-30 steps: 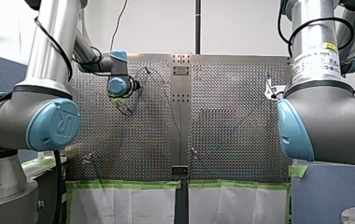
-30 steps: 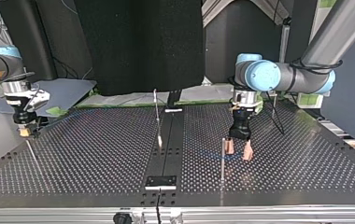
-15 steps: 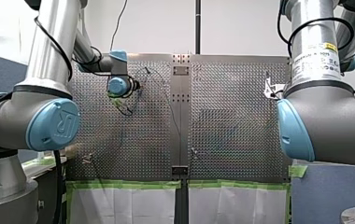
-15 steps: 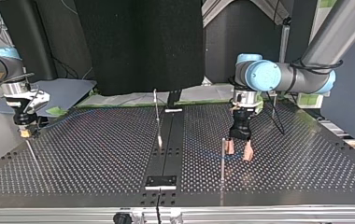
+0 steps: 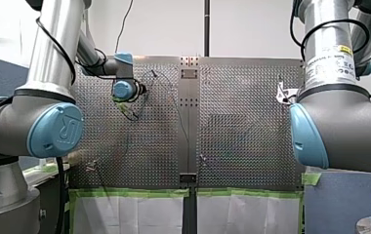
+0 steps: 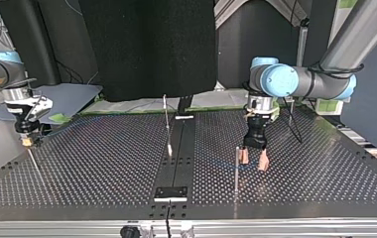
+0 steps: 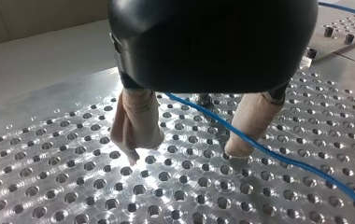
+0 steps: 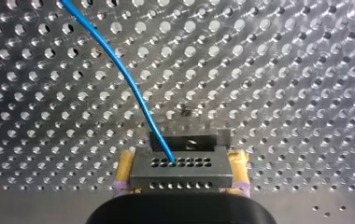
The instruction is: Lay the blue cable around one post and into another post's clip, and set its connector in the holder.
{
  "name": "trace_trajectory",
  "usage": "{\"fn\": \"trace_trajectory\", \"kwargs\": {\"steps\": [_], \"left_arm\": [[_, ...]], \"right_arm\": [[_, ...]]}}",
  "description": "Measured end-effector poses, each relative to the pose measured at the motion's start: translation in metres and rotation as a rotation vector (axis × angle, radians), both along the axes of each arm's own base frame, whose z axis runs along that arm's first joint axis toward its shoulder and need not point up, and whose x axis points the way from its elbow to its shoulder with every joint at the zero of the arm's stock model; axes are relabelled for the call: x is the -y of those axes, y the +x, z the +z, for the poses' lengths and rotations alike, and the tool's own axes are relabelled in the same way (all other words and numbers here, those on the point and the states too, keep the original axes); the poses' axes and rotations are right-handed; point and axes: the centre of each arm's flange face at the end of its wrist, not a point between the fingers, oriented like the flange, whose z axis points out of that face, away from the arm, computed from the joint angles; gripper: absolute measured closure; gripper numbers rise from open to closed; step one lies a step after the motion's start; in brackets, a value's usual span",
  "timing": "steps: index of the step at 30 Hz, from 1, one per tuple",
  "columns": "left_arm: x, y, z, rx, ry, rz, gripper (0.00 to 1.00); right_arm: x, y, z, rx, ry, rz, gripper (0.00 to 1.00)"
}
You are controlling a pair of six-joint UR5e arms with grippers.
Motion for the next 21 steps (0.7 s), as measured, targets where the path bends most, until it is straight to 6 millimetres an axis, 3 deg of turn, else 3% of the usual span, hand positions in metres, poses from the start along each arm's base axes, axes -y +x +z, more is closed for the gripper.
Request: {"fn": "trace_trajectory", "kwargs": {"steps": [8,21], "left_arm": [[0.0,0.0,0.0,-0.001,0.0,0.001,0.0],[-0.002,0.001,0.0,0.001,-0.004,0.003,0.0]], "right_arm": [[0.003,0.002,-0.006,-0.007,0.011,0.001,1.0],[0.009,0.004,0.006,-0.01,-0.009,0.006,1.0]]}}
